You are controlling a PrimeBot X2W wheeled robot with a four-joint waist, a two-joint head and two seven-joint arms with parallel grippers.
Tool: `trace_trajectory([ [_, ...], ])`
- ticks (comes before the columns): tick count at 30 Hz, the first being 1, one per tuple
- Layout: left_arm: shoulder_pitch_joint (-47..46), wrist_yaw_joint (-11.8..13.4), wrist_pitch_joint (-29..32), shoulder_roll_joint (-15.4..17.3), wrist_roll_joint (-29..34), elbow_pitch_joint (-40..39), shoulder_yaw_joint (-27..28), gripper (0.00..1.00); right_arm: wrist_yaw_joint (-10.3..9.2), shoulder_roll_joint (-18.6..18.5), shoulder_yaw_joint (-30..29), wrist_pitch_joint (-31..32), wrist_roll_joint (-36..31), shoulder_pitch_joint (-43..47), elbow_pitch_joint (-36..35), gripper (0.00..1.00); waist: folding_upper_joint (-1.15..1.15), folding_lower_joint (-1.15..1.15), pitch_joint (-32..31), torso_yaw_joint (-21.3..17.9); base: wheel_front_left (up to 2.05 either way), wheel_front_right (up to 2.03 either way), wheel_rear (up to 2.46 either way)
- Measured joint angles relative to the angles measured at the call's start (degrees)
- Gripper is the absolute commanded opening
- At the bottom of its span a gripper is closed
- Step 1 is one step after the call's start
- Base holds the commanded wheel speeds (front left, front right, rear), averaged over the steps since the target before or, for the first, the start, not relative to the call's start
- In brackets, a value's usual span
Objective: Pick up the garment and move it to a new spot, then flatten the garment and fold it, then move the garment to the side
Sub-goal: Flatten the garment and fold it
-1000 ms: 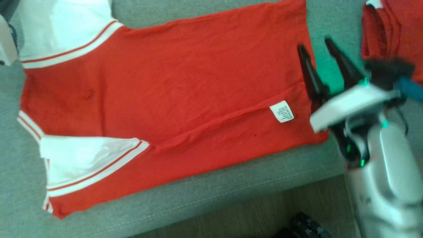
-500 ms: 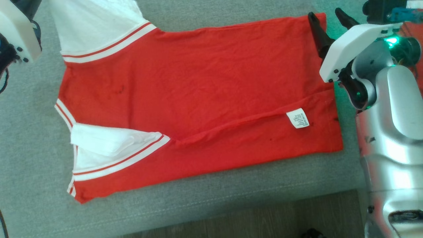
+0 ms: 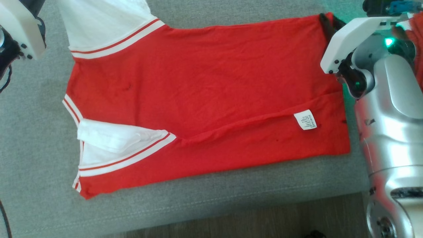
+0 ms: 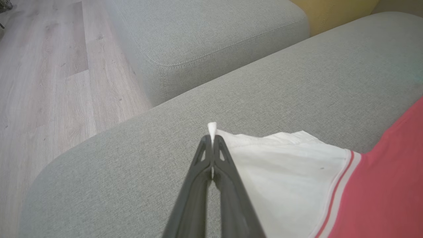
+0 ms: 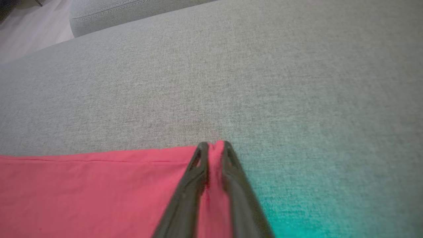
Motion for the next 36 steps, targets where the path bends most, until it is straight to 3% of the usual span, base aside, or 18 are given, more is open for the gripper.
trace_trajectory([
  [5,0.0,0.0,-0.1,0.0,0.0,0.0,-0.1,0.0,0.0,0.0,0.5,-2.0,0.0,-1.8,3.3,0.0,0.0,0.0,-0.2,0.1,0.0,0.0,0.0],
  [14,-3.9,0.0,-9.3,-0.4,2.2,4.1,0.2,0.0,0.0,0.0,-2.1,-9.4,1.1,-7.9,6.5,0.0,0.0,0.0,0.2,-0.1,0.0,0.0,0.0],
  [20,-6.2,0.0,-10.6,-1.4,3.1,5.7,2.4,0.0,0.0,-0.1,-3.6,-14.5,2.6,-12.5,8.6,0.0,0.0,0.0,0.3,0.3,0.0,0.0,0.0],
  [26,-2.5,0.0,-10.6,-0.9,0.5,-0.2,3.4,0.0,0.0,-0.4,-2.4,-15.4,7.8,-12.4,11.7,0.0,0.0,0.0,-1.5,1.0,0.0,0.0,0.0],
  [36,12.6,0.0,-10.6,4.8,1.9,-13.1,11.4,0.0,0.0,-0.4,-2.5,-14.2,8.6,-4.1,11.0,0.0,0.0,0.0,-5.6,2.7,0.0,0.0,0.0],
])
